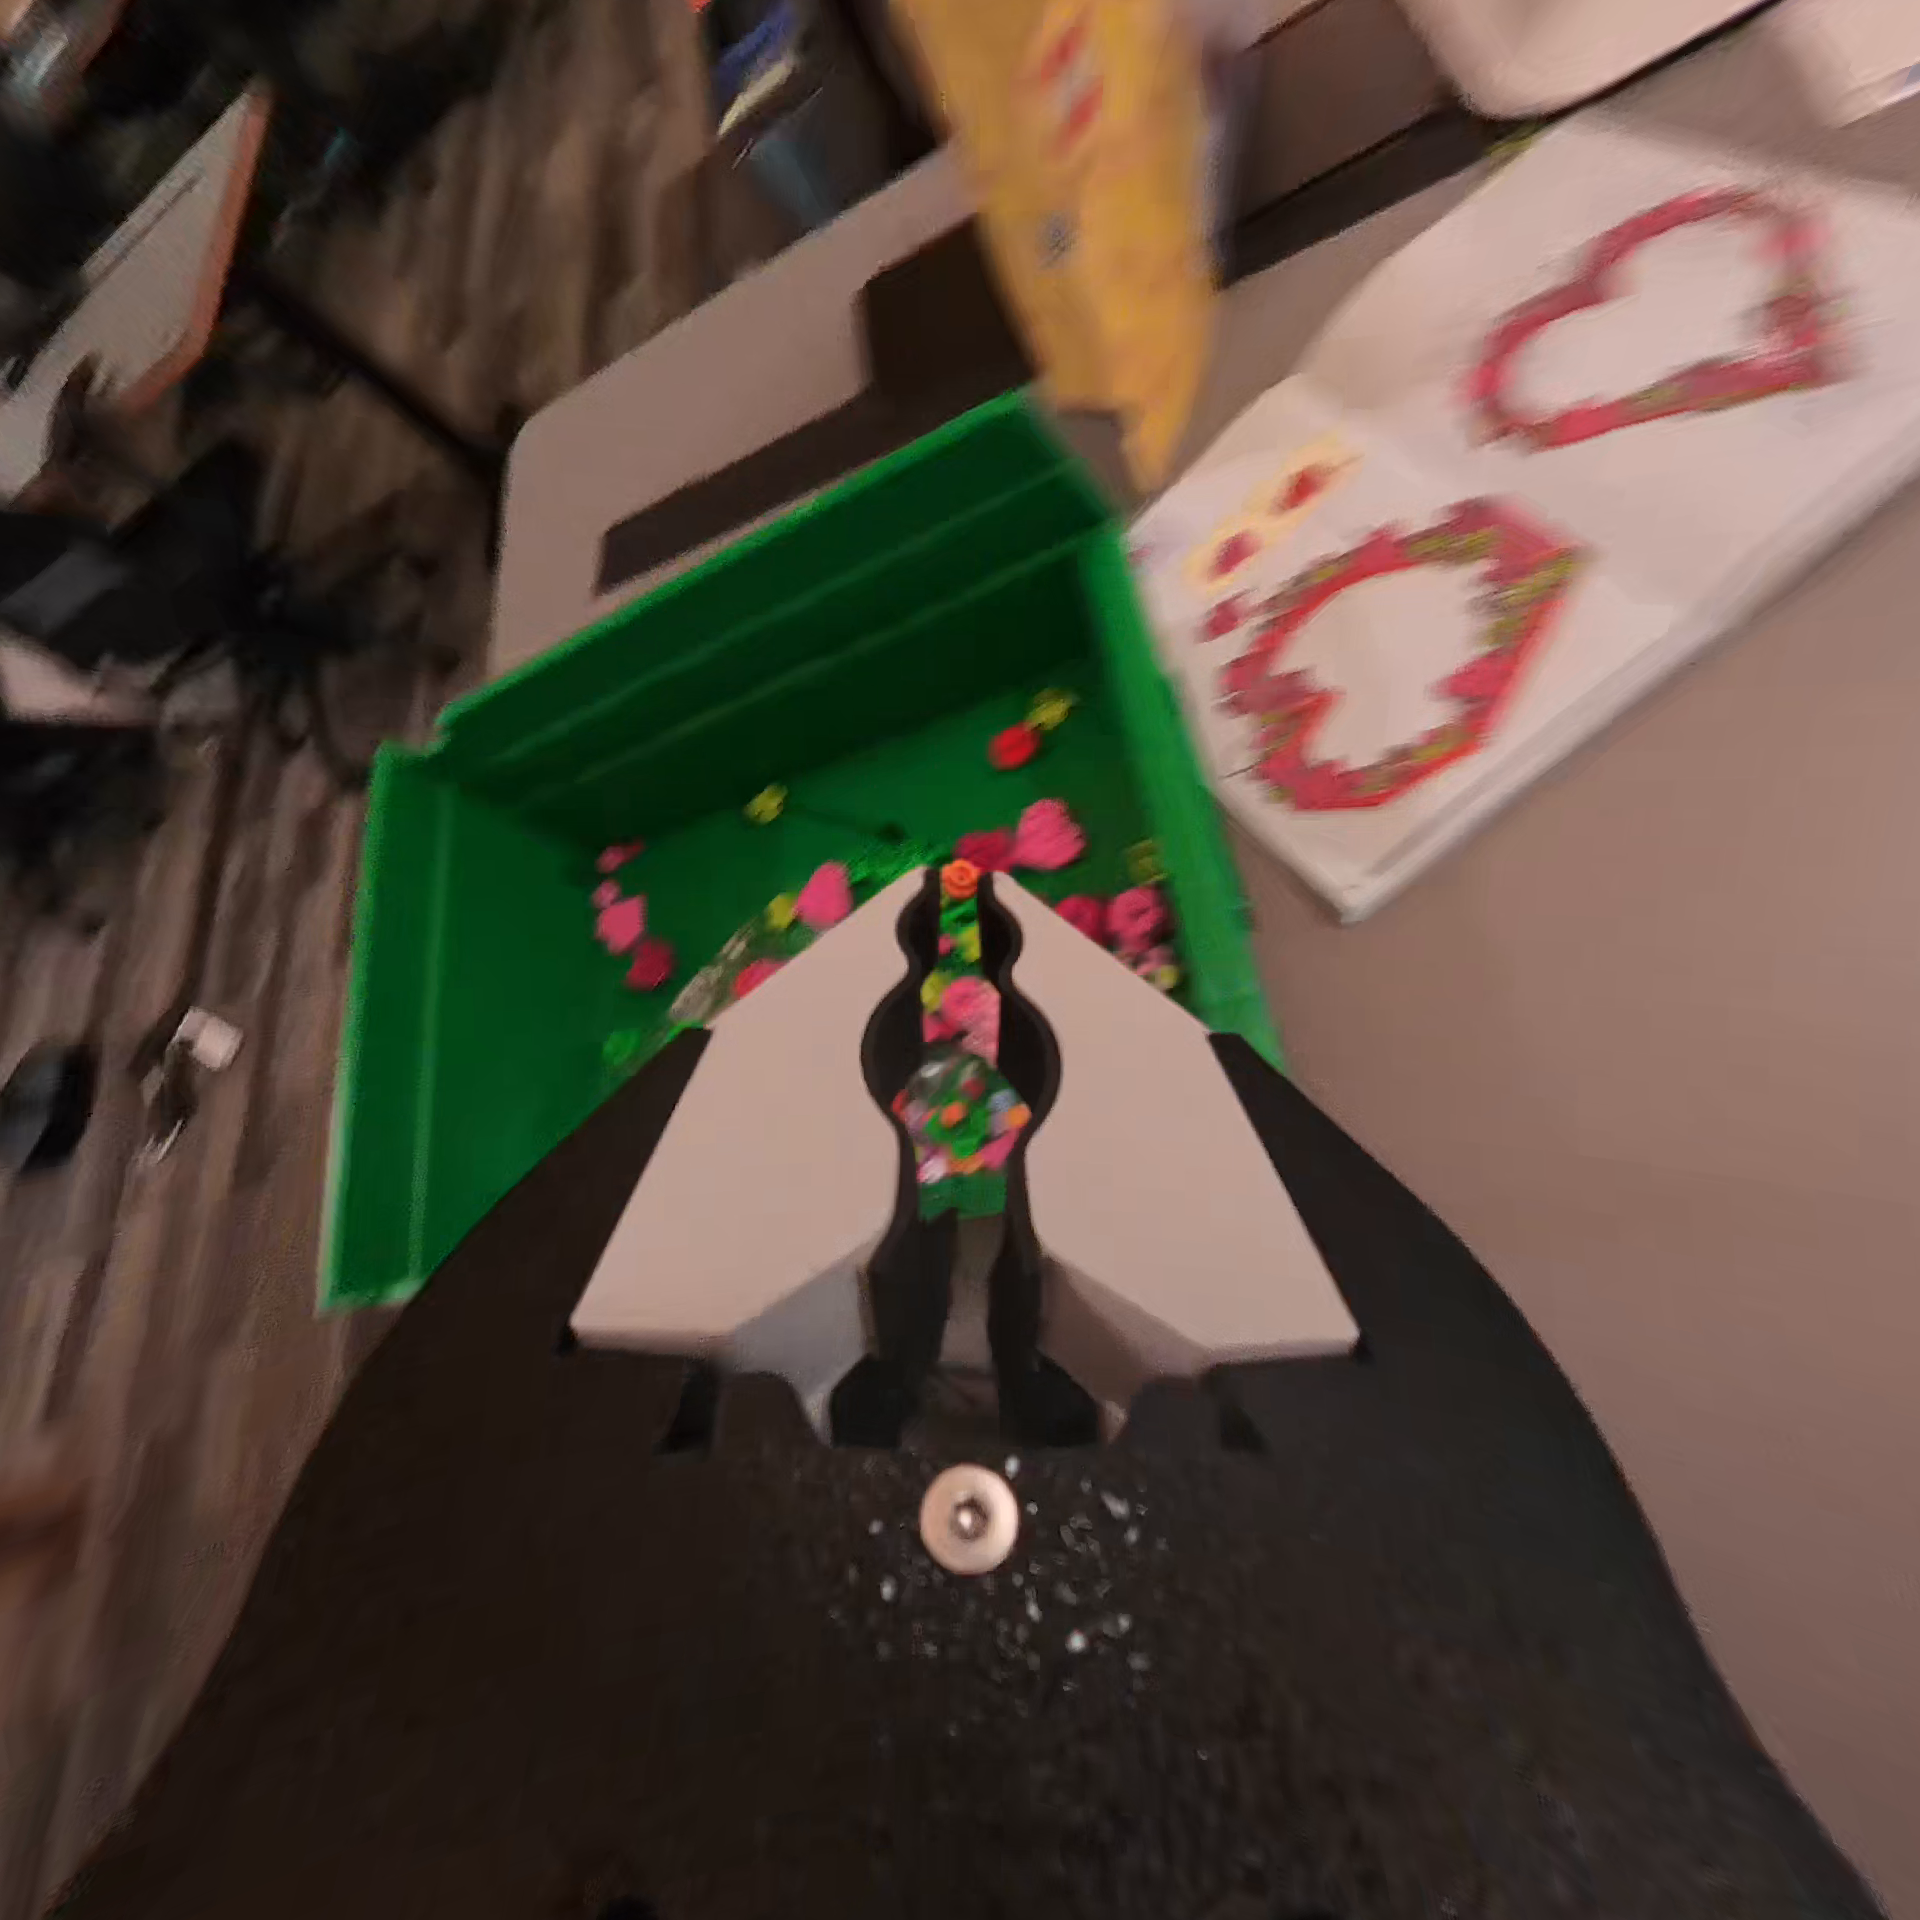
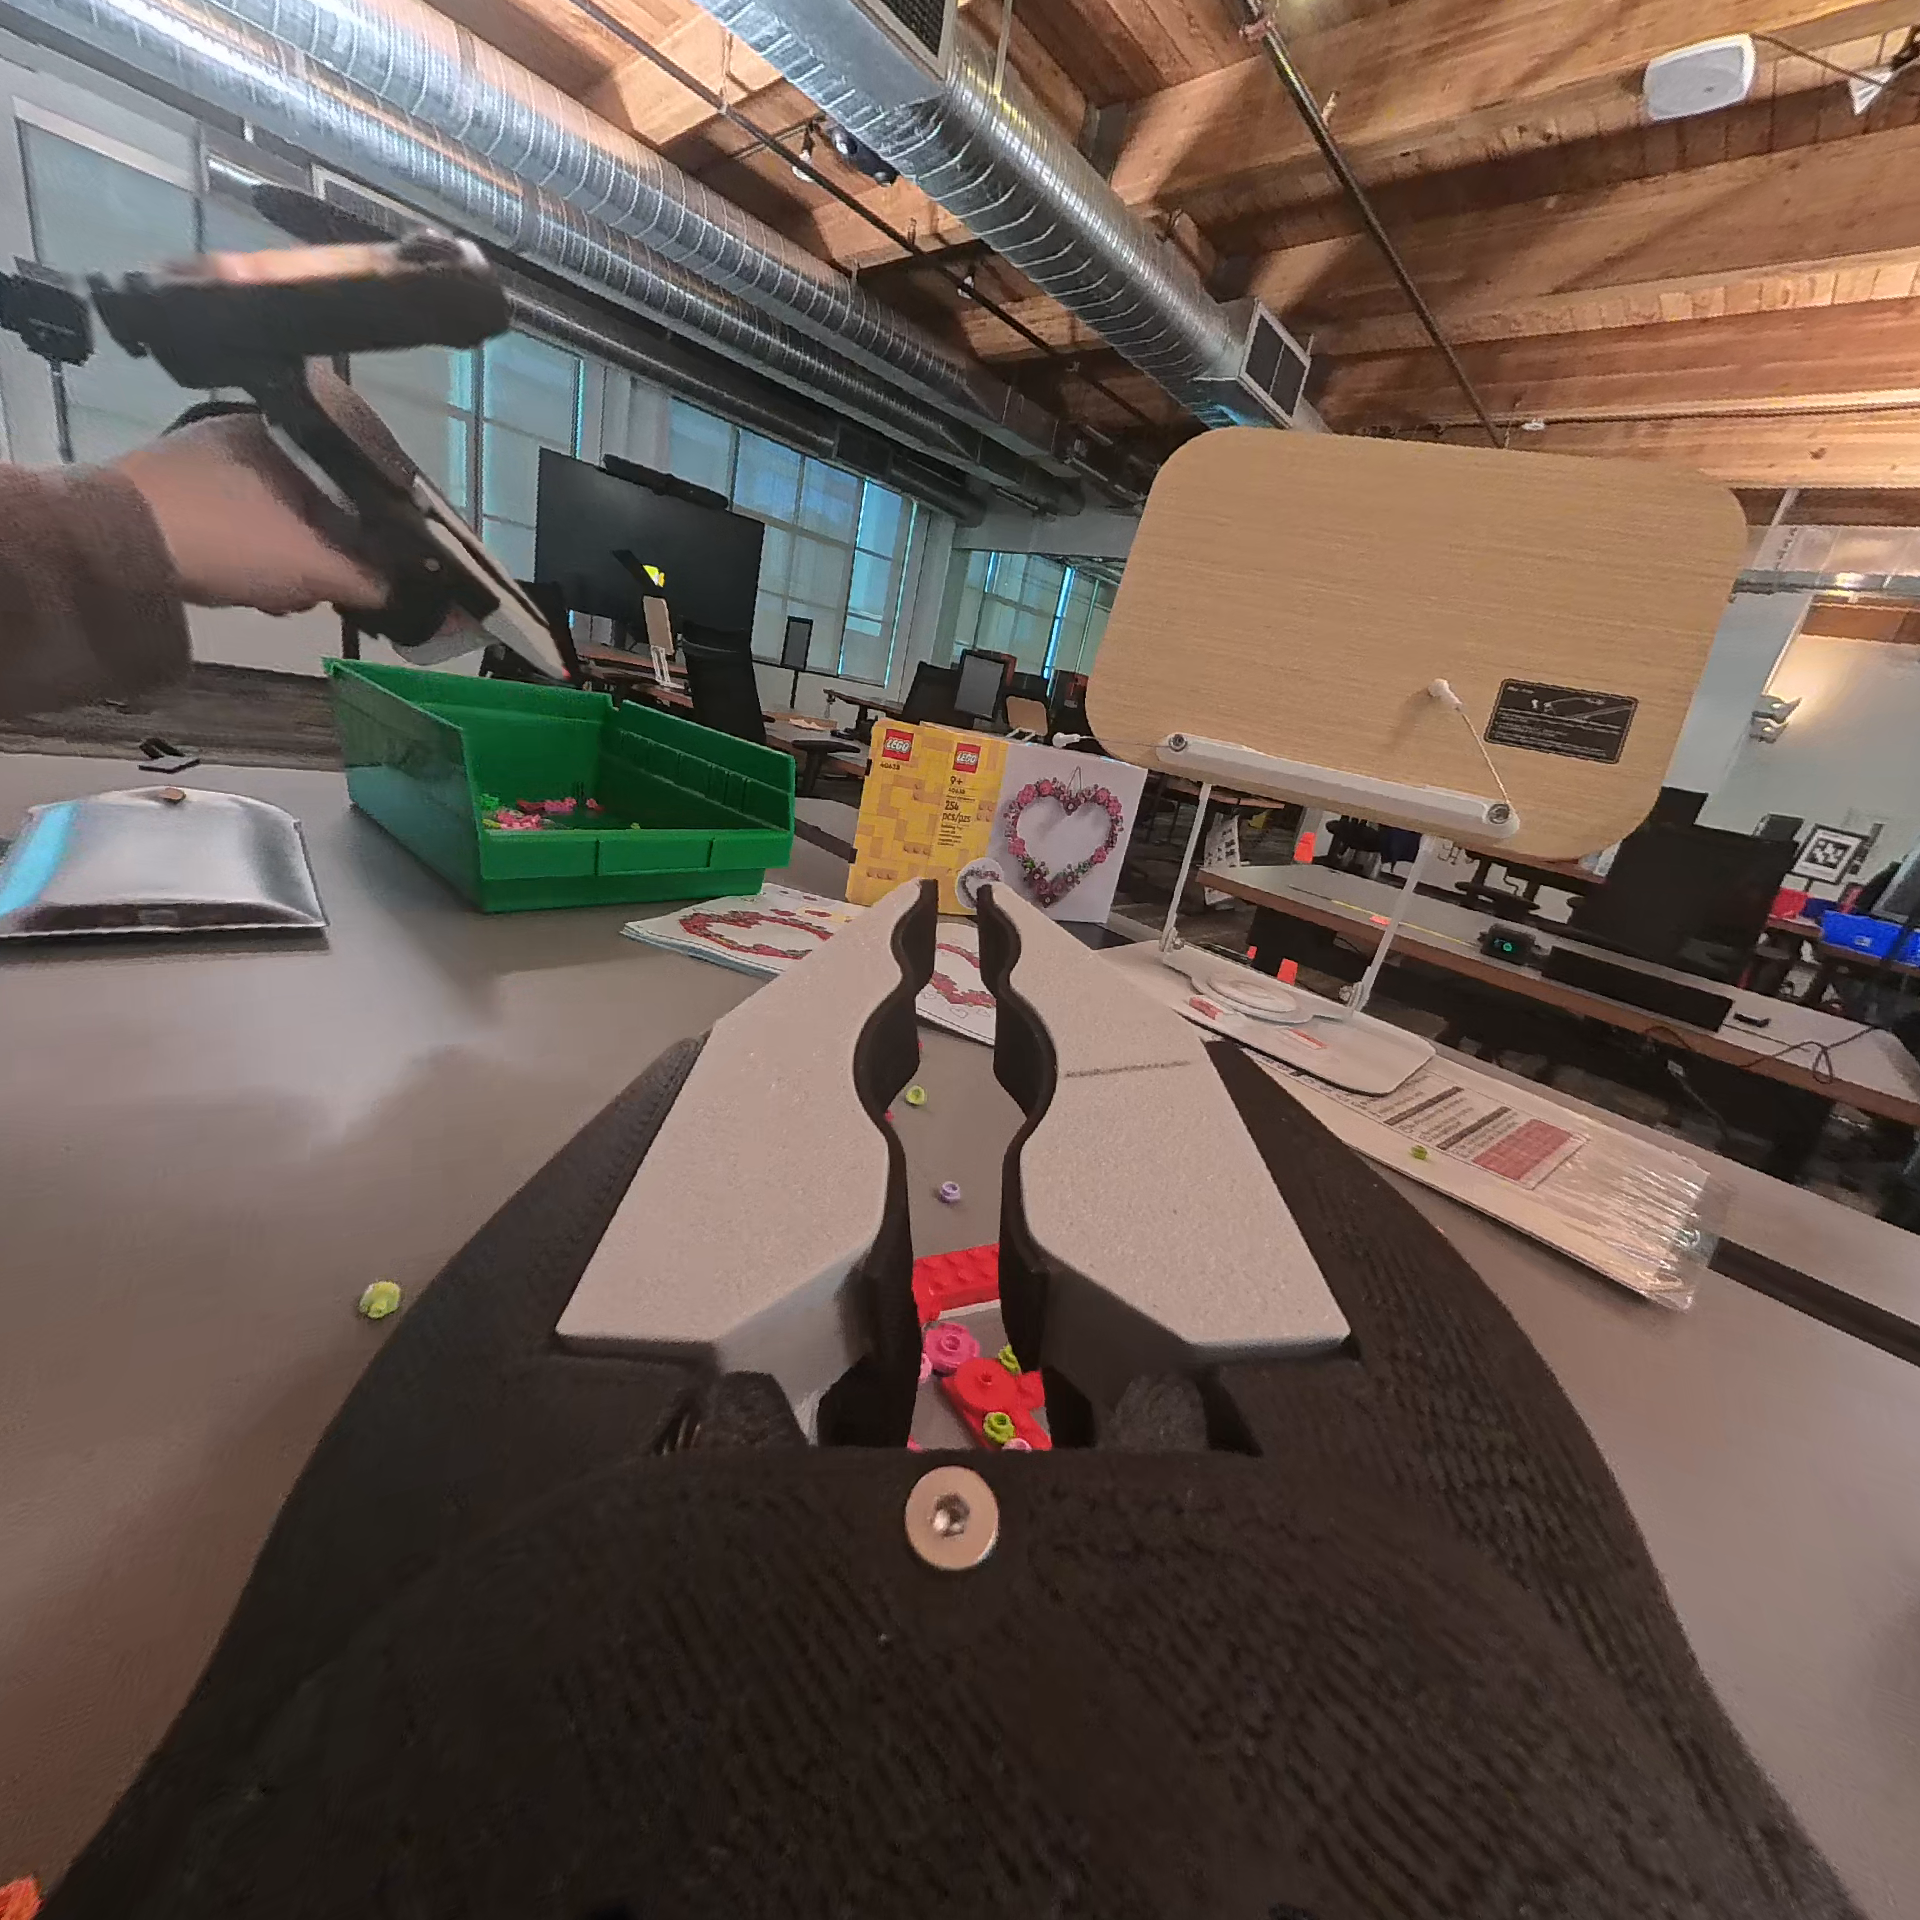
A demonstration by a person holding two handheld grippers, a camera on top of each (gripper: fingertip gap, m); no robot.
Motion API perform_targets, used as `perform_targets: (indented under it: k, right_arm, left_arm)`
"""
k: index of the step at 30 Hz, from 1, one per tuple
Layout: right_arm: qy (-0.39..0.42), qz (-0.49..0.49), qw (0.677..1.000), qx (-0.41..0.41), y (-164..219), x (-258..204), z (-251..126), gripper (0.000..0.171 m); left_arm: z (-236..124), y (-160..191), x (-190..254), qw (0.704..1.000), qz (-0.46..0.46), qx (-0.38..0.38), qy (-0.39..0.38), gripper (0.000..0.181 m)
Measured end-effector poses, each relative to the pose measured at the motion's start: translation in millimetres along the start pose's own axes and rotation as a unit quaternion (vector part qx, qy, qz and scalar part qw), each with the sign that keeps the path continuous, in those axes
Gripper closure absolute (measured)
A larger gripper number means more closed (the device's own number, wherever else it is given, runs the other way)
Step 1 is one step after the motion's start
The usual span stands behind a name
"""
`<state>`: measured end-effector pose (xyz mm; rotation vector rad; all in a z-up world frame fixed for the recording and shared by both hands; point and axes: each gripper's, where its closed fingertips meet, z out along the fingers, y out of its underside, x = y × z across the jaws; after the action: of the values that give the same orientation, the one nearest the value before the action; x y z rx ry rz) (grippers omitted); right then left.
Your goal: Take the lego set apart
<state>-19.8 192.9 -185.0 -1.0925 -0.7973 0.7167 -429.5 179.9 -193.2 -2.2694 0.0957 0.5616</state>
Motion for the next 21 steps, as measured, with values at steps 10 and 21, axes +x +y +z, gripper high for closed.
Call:
perform_targets:
  k: [10,21]
  right_arm:
    - [0.003,0.0,1.0,0.001,0,1,0,0.165]
    - [0.002,-0.001,1.0,0.003,-1,1,0,0.165]
  left_arm:
    - [-6,-23,54,0.992,-0.06,0.05,0.097,0.086]
    - [-66,-20,364,0.878,0.128,0.127,0.443,0.147]
